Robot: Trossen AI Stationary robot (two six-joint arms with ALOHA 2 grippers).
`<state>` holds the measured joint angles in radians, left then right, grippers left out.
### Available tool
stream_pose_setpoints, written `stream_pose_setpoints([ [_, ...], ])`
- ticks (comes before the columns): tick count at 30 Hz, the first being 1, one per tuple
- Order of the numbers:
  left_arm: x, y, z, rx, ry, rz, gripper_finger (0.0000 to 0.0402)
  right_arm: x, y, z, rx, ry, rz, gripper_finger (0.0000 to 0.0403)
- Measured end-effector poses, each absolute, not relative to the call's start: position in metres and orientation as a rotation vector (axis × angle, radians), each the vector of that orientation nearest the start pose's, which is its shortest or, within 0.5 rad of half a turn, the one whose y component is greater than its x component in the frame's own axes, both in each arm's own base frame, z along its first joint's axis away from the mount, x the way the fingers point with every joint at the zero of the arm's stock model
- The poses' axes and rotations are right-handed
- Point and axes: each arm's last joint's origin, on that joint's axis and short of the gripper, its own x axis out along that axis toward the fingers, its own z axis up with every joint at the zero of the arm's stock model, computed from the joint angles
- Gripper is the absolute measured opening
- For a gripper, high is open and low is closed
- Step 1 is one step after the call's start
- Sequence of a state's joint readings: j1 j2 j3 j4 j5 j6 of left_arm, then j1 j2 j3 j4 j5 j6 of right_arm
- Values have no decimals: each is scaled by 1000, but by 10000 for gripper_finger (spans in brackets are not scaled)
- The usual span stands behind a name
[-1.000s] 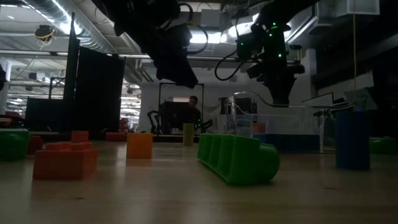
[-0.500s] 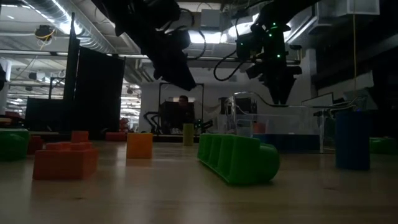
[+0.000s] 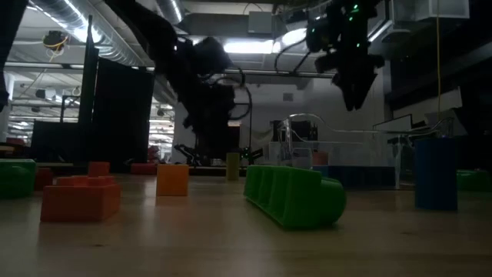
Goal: Sort blocks by size
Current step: Put the light green cylindrical block into the left transparent bin
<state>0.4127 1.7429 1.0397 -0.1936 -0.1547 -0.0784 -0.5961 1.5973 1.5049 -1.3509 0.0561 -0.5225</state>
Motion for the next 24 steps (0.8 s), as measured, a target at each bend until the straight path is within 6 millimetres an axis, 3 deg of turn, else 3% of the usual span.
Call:
stream_pose_setpoints([
  [6, 323, 158, 152, -178, 916, 574, 223, 228, -151, 328, 74, 1343, -90, 239],
  [14, 334, 168, 135, -138, 850, 555, 224, 221, -137, 341, 201, 1252, -81, 239],
  [20, 333, 172, 131, -139, 861, 556, 216, 229, -109, 347, 185, 1233, -7, 239],
  [24, 333, 173, 132, -137, 848, 558, 174, 240, -85, 347, 160, 1243, 55, 239],
])
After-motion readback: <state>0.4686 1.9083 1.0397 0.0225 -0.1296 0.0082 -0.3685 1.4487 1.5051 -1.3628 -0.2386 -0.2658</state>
